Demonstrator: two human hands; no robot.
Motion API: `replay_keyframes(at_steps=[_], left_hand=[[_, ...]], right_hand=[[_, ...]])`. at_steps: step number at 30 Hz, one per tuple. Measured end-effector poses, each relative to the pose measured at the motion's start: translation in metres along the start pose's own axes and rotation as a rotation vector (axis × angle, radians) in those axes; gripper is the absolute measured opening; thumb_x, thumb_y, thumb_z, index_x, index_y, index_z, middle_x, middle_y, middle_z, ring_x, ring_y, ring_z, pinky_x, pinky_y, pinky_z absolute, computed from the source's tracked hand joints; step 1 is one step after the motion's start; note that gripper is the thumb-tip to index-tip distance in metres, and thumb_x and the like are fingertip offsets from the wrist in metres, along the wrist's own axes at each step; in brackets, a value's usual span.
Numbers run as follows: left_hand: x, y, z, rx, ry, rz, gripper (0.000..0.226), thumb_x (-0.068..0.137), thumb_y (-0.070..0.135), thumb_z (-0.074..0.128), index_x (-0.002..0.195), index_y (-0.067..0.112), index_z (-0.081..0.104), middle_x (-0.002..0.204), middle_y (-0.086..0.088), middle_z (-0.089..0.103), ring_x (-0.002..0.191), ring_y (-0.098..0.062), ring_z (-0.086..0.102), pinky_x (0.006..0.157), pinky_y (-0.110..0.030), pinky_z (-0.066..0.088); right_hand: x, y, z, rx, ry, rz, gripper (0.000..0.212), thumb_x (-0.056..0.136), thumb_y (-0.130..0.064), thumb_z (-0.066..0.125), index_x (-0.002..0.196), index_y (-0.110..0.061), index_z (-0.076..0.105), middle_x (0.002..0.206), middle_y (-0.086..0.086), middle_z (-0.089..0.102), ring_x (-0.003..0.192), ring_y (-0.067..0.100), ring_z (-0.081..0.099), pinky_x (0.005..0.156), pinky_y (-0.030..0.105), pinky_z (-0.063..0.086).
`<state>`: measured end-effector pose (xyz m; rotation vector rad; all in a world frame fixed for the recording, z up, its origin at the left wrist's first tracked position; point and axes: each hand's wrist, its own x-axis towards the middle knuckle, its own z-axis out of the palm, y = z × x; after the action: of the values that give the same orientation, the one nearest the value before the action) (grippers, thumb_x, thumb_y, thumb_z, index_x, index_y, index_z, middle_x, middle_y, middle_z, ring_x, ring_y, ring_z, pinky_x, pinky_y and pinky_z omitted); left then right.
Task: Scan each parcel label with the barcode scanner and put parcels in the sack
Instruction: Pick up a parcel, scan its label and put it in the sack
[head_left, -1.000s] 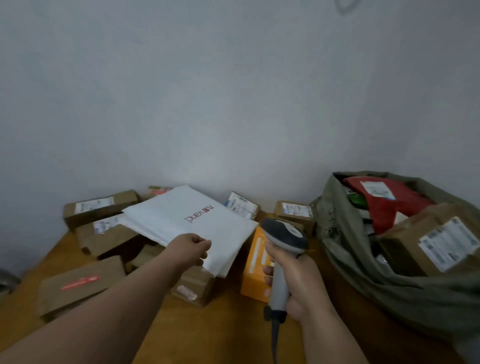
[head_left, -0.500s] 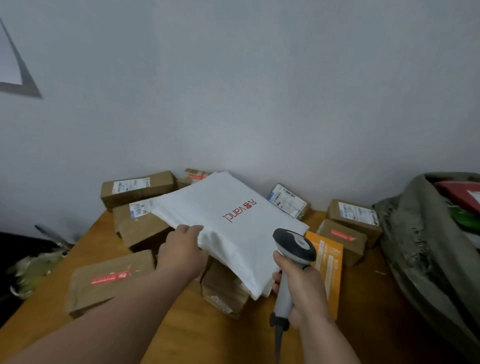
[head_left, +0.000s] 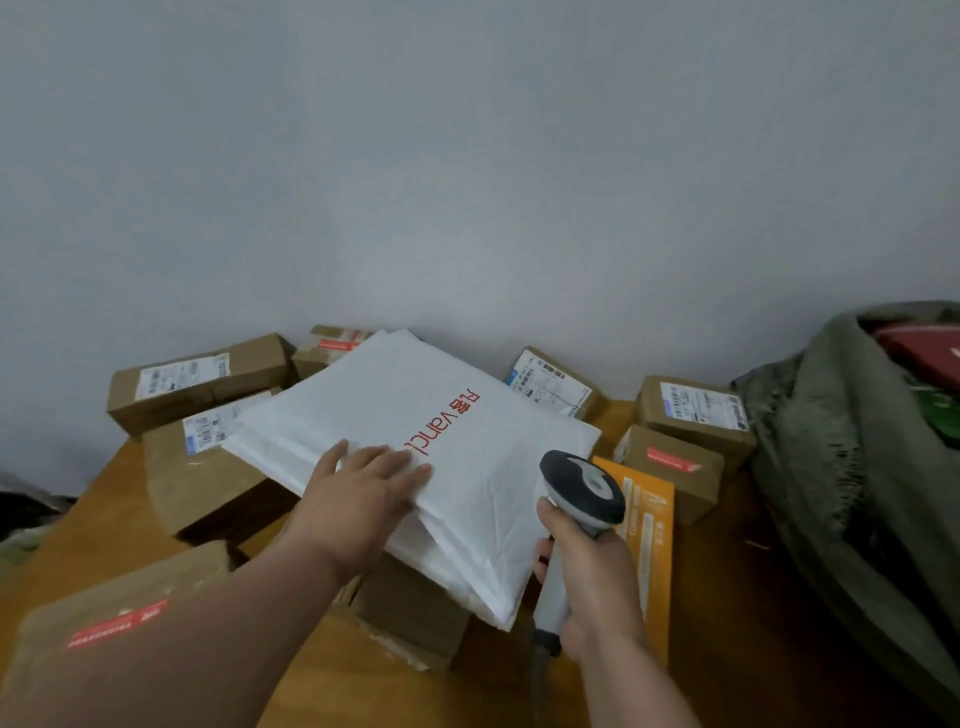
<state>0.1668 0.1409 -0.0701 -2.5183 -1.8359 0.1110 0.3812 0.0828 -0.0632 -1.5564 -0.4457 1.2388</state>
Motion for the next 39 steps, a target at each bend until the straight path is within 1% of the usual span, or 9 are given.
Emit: replay_keyframes(at_steps=[5, 9, 13, 15, 17, 19, 28, 35, 39], left_hand=[[0.021, -0.004, -0.018, -0.198, 0.332, 0.091, 0.029, 0.096, 0.027, 0.06, 0.124, 0.031, 0.069, 0.119, 0.003, 0.07, 0.109, -0.029, 0.064, 0.091, -0.046, 0.048], [0.029, -0.005, -0.078, -0.506, 0.641, -0.035, 0.029, 0.099, 0.027, 0.049, 0.081, 0.013, 0.066, 0.075, -0.002, 0.062, 0.071, -0.028, 0.056, 0.058, -0.032, 0.035], [0.014, -0.016, -0.147, -1.158, 0.771, -0.324, 0.038, 0.103, 0.03, 0.047, 0.072, 0.009, 0.043, 0.064, -0.003, 0.042, 0.057, -0.016, 0.037, 0.048, -0.021, 0.031], [-0.002, -0.032, -0.162, -1.465, 0.716, -0.42, 0.033, 0.102, 0.034, 0.047, 0.079, 0.012, 0.052, 0.074, -0.007, 0.054, 0.065, -0.017, 0.051, 0.059, -0.012, 0.043], [-0.021, -0.051, -0.166, -1.75, 0.545, -0.483, 0.028, 0.1, 0.041, 0.051, 0.093, 0.016, 0.063, 0.095, -0.009, 0.07, 0.087, -0.026, 0.067, 0.087, -0.036, 0.056], [-0.046, -0.068, -0.161, -1.884, 0.386, -0.488, 0.026, 0.099, 0.04, 0.054, 0.106, 0.018, 0.066, 0.104, -0.007, 0.075, 0.099, -0.031, 0.07, 0.09, -0.051, 0.055], [-0.154, -0.097, -0.091, -1.817, 0.036, -0.609, 0.023, 0.103, 0.03, 0.05, 0.114, 0.015, 0.065, 0.102, -0.013, 0.075, 0.096, -0.036, 0.07, 0.088, -0.05, 0.055], [-0.178, -0.1, -0.048, -1.709, -0.003, -0.856, 0.025, 0.106, 0.033, 0.042, 0.117, 0.016, 0.055, 0.114, -0.013, 0.063, 0.095, -0.031, 0.06, 0.083, -0.043, 0.048], [-0.177, -0.101, -0.032, -1.732, 0.052, -0.937, 0.054, 0.088, 0.071, 0.049, 0.105, 0.021, 0.057, 0.104, -0.009, 0.062, 0.098, -0.025, 0.055, 0.098, -0.04, 0.043]], right_hand=[[-0.015, -0.014, -0.007, 0.128, 0.089, -0.053, 0.017, 0.084, -0.021, 0.078, 0.098, -0.018, 0.069, 0.093, 0.004, 0.073, 0.091, 0.022, 0.068, 0.07, 0.032, 0.051], [-0.041, -0.031, -0.013, 0.162, 0.219, -0.153, 0.015, 0.084, -0.022, 0.078, 0.091, -0.021, 0.064, 0.085, 0.003, 0.067, 0.083, 0.018, 0.064, 0.076, 0.035, 0.052], [-0.078, -0.043, -0.01, 0.19, 0.239, -0.232, 0.016, 0.085, -0.022, 0.077, 0.087, -0.024, 0.061, 0.089, 0.003, 0.067, 0.086, 0.018, 0.064, 0.08, 0.037, 0.053], [-0.1, -0.044, -0.003, 0.182, 0.202, -0.254, 0.013, 0.085, -0.021, 0.077, 0.087, -0.02, 0.064, 0.084, 0.004, 0.067, 0.081, 0.018, 0.063, 0.071, 0.033, 0.052], [-0.12, -0.043, 0.006, 0.175, 0.155, -0.276, 0.019, 0.084, -0.022, 0.078, 0.098, -0.012, 0.069, 0.086, 0.007, 0.068, 0.084, 0.023, 0.065, 0.071, 0.035, 0.052], [-0.14, -0.04, 0.014, 0.181, 0.14, -0.3, 0.032, 0.084, -0.023, 0.078, 0.112, -0.01, 0.068, 0.1, 0.008, 0.071, 0.096, 0.025, 0.066, 0.077, 0.037, 0.054], [-0.198, 0.001, 0.036, 0.083, 0.024, -0.249, 0.017, 0.083, -0.022, 0.078, 0.095, -0.019, 0.066, 0.088, 0.005, 0.069, 0.086, 0.022, 0.062, 0.088, 0.044, 0.052], [-0.197, 0.06, 0.063, -0.065, -0.107, -0.027, 0.026, 0.08, -0.026, 0.081, 0.102, -0.02, 0.067, 0.098, 0.007, 0.071, 0.098, 0.026, 0.065, 0.096, 0.05, 0.052], [-0.189, 0.077, 0.072, -0.093, -0.157, 0.045, 0.026, 0.083, -0.027, 0.079, 0.105, -0.021, 0.065, 0.101, 0.006, 0.07, 0.1, 0.025, 0.065, 0.094, 0.049, 0.054]])
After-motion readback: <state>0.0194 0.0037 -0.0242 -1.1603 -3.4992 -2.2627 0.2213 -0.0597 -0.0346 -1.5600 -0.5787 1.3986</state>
